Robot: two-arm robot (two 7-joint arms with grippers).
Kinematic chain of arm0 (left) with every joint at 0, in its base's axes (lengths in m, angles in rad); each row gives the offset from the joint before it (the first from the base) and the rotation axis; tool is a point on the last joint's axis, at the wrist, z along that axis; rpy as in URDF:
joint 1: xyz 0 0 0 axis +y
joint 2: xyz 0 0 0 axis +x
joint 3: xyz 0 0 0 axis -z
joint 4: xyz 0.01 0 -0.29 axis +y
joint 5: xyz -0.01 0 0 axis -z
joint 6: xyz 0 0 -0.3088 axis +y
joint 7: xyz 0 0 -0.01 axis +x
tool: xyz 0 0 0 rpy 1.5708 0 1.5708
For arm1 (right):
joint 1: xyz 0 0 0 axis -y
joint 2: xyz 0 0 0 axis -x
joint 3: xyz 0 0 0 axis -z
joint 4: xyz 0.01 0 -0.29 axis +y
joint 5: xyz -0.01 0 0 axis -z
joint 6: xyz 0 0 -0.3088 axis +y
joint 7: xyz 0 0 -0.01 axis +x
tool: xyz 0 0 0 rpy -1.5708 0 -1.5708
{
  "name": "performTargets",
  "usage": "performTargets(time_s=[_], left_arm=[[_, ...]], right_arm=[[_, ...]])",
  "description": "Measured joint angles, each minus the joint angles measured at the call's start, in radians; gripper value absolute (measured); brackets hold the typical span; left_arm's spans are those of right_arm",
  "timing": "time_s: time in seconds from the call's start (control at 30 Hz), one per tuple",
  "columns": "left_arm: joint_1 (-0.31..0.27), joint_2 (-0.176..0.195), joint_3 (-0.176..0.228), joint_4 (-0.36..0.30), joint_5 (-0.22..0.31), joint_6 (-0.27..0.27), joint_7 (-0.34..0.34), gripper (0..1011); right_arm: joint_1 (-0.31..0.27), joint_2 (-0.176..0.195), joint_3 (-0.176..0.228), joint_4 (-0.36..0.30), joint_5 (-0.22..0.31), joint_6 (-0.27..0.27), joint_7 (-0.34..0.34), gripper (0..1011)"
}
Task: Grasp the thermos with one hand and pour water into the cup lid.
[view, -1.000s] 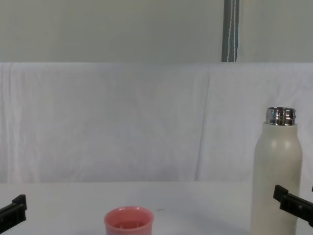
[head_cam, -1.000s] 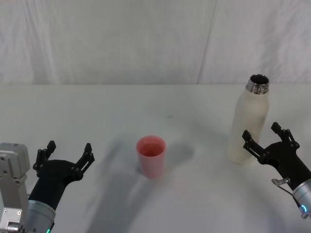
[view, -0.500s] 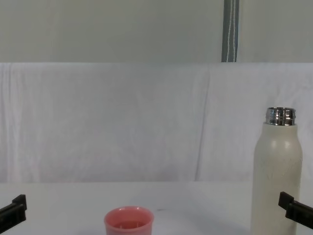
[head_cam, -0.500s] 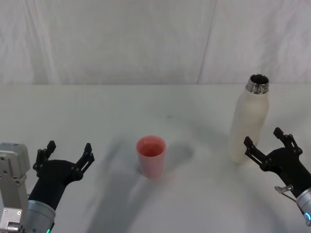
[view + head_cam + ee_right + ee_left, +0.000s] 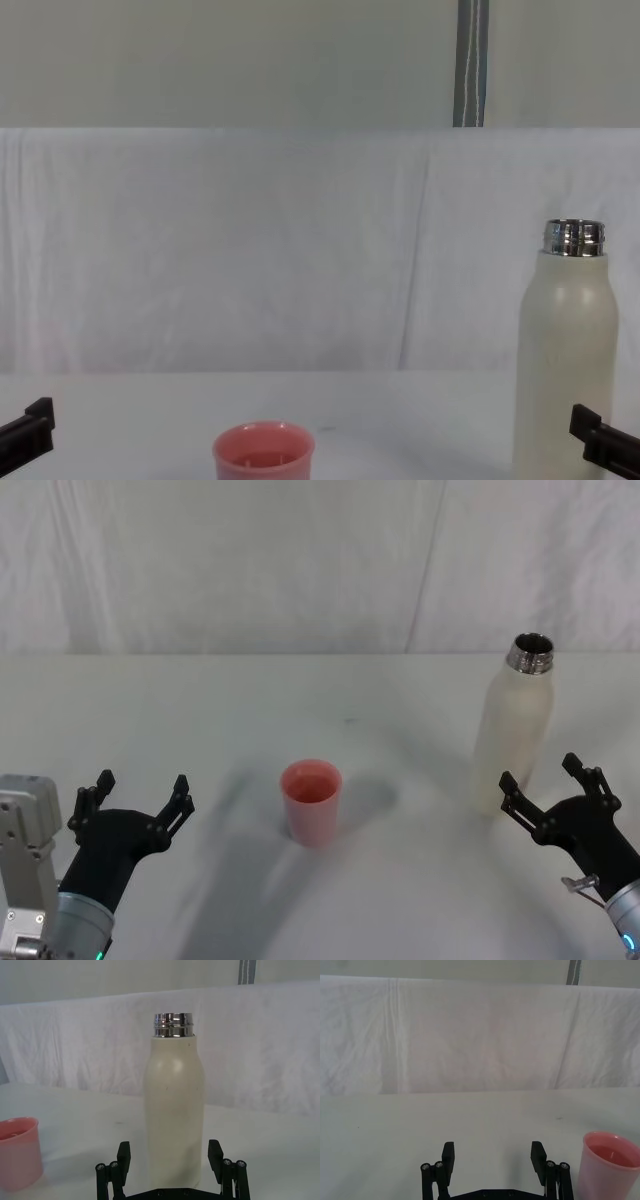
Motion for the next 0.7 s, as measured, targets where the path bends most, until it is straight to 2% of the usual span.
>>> performTargets(time_s=[0.7], left_arm=[[0.0, 0.0, 0.0, 0.0, 0.0, 0.0, 0.0, 1001]], right_arm=[[-0.057, -0.03, -0.002, -0.034, -0.03, -0.013, -0.018, 1001]])
